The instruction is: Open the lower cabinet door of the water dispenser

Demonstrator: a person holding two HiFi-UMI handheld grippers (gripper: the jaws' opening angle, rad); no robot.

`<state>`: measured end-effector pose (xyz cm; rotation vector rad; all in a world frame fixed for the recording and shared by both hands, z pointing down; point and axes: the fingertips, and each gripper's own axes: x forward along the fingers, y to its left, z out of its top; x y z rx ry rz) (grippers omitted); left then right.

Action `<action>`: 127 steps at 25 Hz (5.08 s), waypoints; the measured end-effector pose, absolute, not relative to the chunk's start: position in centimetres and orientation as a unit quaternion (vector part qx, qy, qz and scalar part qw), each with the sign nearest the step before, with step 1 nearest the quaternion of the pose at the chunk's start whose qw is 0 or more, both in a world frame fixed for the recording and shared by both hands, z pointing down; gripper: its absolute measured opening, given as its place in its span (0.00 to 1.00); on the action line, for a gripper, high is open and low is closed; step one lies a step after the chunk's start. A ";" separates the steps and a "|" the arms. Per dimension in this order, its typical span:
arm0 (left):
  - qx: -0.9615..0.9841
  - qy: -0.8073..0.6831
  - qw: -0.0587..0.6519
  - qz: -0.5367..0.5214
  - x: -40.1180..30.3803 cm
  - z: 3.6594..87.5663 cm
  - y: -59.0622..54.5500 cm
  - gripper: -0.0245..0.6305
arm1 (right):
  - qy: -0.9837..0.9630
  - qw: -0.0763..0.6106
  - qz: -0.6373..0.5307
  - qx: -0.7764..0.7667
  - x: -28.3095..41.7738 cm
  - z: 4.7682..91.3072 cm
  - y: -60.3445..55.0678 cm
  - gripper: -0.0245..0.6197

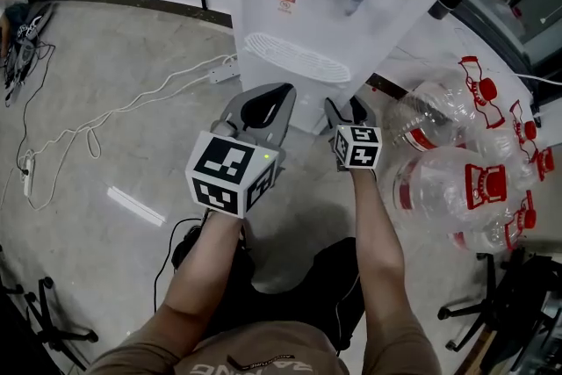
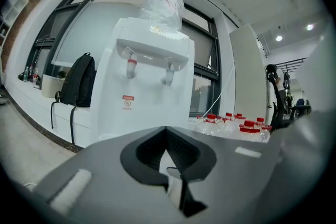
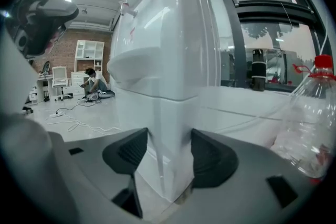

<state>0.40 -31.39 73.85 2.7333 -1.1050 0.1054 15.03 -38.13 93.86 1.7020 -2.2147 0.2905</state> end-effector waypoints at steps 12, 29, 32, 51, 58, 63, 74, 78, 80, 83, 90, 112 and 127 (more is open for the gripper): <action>0.925 -0.367 0.097 0.033 0.9 73.9 -31.8 0.04 | -0.769 0.202 0.107 0.596 14.5 93.7 -36.5 0.41; 0.912 -0.397 0.093 0.051 -1.7 74.7 -32.7 0.04 | -0.798 0.209 0.117 0.553 8.4 93.6 -28.0 0.25; 0.908 -0.404 0.095 0.054 -2.2 75.0 -32.8 0.04 | -0.805 0.212 0.102 0.545 7.5 93.2 -26.8 0.26; 0.887 -0.449 0.085 0.069 -7.2 74.5 -32.8 0.04 | -0.880 0.206 0.071 0.423 1.2 92.1 -24.4 0.30; 0.864 -0.490 0.074 0.087 -11.8 74.6 -32.3 0.04 | -0.905 0.188 0.067 0.375 -5.8 91.9 -22.7 0.20; 0.845 -0.523 0.076 0.086 -15.9 74.4 -31.8 0.04 | -0.924 0.175 0.065 0.332 -10.5 91.9 -22.6 0.16; 0.802 -0.589 0.067 0.073 -24.3 73.6 -30.8 0.04 | -0.940 0.170 0.029 0.294 -20.5 91.8 -25.4 0.14; 0.791 -0.604 0.064 0.078 -26.4 73.7 -30.5 0.04 | -0.939 0.163 0.023 0.302 -23.4 91.7 -26.9 0.14; 0.786 -0.609 0.065 0.080 -27.2 73.9 -30.5 0.04 | -0.936 0.162 0.019 0.312 -24.7 91.8 -27.7 0.14; 0.779 -0.618 0.066 0.080 -28.4 74.0 -30.2 0.04 | -0.932 0.159 0.016 0.327 -26.5 91.9 -29.1 0.14; 0.771 -0.630 0.066 0.068 -30.3 73.7 -29.7 0.04 | -0.924 0.159 0.008 0.348 -29.2 91.6 -32.3 0.08; 0.820 -0.570 0.047 0.029 -21.5 71.4 -31.5 0.04 | -0.930 0.160 0.045 0.328 -20.9 89.2 -30.6 0.05; 0.880 -0.473 0.038 0.027 -7.0 71.4 -31.1 0.04 | -0.858 0.100 0.054 0.500 -0.1 82.6 -25.6 0.05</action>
